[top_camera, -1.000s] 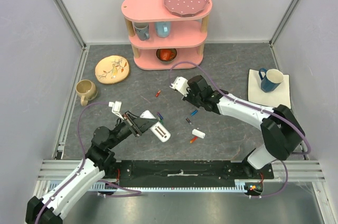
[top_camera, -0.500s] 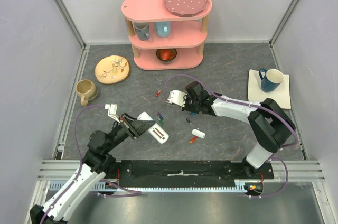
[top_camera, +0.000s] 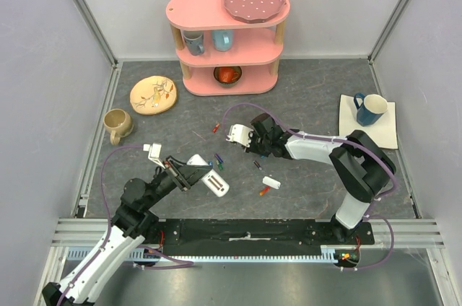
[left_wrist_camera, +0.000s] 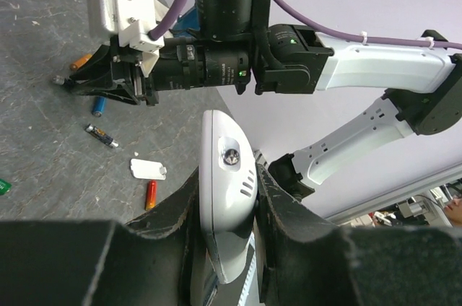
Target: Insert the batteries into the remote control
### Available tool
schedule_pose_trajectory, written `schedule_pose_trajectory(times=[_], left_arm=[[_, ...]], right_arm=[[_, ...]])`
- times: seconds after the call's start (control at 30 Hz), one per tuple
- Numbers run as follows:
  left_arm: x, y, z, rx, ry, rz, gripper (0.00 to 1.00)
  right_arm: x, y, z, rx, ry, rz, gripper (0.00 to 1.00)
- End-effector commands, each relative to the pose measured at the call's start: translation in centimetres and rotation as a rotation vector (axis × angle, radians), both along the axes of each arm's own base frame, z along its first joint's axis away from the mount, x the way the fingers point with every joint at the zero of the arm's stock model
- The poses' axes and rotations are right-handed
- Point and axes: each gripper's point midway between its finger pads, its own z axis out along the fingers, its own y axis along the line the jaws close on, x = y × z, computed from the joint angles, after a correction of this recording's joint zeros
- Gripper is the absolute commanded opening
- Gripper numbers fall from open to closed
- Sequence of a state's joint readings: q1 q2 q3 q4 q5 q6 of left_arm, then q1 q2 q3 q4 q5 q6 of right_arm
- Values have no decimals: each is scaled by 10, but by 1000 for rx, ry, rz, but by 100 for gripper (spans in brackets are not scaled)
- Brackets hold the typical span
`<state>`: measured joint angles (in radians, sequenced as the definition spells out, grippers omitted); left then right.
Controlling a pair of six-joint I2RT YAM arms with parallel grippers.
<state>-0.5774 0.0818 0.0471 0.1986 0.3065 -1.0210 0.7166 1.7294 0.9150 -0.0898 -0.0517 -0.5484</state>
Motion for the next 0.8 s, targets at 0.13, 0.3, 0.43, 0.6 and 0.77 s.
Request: schedule_pose_trajectory(times=[0.13, 0.3, 0.43, 0.6, 0.77], left_arm=[[8, -1, -44, 79, 42, 19, 2], [7, -1, -43, 77, 41, 15, 2], [7, -1, -41, 73, 40, 17, 2], [10, 1, -42, 71, 55, 33, 2], [13, 2, -49, 66, 93, 53, 2]], right_arm=[[4, 0, 4, 12, -20, -33, 36], [9, 6, 27, 67, -53, -62, 41], [19, 20, 93, 228, -151, -119, 44], [45, -12, 144, 513, -184, -734, 45], [36, -5, 130, 690, 165, -1010, 28]])
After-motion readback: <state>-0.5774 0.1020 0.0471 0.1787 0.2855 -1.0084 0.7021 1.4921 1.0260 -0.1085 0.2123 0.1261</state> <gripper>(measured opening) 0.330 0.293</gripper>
